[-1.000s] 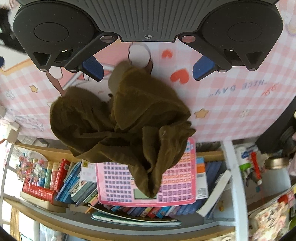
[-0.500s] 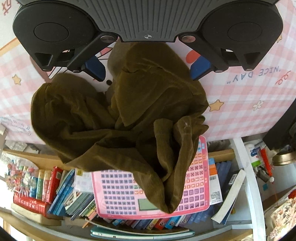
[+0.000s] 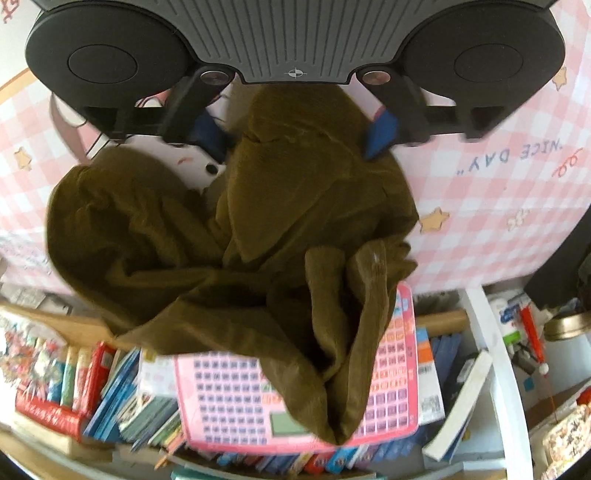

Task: Fold clothes
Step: 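Grasp the garment fabric with the left tool while the right tool grasps another fold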

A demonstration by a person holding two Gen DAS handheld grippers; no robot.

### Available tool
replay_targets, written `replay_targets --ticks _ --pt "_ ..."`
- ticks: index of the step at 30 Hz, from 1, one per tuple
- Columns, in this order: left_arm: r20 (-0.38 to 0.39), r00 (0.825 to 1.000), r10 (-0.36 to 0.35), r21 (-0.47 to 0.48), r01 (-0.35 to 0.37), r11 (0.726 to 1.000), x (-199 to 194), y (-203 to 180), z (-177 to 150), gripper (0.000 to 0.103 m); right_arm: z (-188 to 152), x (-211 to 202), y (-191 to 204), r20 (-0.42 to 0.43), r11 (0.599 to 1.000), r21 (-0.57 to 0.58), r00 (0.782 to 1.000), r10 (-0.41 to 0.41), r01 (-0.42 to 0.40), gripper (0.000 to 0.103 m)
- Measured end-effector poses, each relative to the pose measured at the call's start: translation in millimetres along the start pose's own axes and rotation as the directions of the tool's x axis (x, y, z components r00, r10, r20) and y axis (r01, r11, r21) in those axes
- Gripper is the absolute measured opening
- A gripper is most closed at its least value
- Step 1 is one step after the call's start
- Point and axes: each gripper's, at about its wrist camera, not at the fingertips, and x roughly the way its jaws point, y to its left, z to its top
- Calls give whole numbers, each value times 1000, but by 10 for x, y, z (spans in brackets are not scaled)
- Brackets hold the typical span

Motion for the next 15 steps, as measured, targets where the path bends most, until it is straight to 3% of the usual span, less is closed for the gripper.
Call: replay_targets --ticks 1,3,5,10,15 --pt "-9 1000 -6 -4 6 1000 16 14 -5 45 14 6 -6 -3 1000 13 1000 14 -14 101" --pt "-11 1000 -27 -17 26 999 -5 65 -2 25 43 19 -18 -7 998 40 999 43 -43 101" --pt "-6 999 -45 -18 45 999 -111 121 -17 20 72 31 -29 -11 995 66 997 72 -71 100" --pt "24 995 -101 -6 101 995 -495 266 -86 16 144 63 -59 -18 981 133 989 145 -141 97" --pt "95 977 -191 -7 193 981 -1159 407 -231 16 215 95 -88 -20 957 201 976 218 -210 93"
